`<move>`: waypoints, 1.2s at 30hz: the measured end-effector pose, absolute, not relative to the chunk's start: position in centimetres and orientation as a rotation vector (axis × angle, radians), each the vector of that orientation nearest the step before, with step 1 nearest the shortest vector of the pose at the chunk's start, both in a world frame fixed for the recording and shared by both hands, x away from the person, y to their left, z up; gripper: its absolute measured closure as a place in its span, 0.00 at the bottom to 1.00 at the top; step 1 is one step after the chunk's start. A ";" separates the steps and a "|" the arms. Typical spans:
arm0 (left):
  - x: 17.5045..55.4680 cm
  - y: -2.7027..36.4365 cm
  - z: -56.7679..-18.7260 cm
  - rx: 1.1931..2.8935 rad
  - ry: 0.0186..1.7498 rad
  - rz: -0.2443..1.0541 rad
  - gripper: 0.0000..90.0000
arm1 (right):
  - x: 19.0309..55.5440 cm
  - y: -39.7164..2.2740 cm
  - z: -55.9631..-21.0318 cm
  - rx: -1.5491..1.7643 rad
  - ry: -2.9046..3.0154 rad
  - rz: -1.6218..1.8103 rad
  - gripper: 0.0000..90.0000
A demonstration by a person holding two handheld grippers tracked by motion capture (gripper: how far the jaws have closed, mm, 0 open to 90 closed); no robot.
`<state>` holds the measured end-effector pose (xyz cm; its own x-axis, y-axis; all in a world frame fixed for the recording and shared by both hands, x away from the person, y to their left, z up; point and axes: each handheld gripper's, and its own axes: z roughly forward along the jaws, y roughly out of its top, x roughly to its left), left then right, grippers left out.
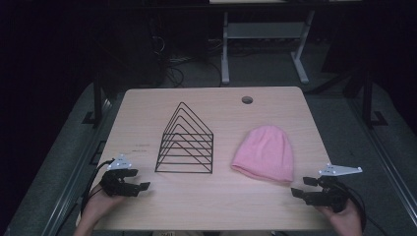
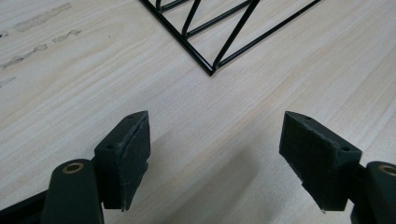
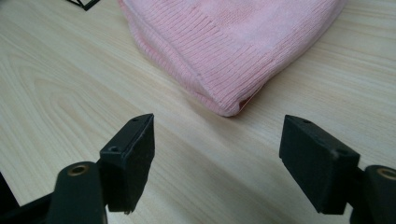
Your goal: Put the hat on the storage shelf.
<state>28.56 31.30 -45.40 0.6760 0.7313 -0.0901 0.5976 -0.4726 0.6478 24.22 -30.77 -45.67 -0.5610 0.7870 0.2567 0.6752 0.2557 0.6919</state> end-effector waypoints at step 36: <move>28.6 31.8 -45.1 2.179 1.029 0.257 0.28 | 31.6 -29.7 -40.9 1.402 2.444 1.198 0.21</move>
<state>28.62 31.78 -45.15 0.6642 0.7391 -0.1123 0.5998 -0.4371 0.6702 31.62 -29.74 -40.86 -0.5780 0.7613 0.2939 0.6985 0.2754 0.6605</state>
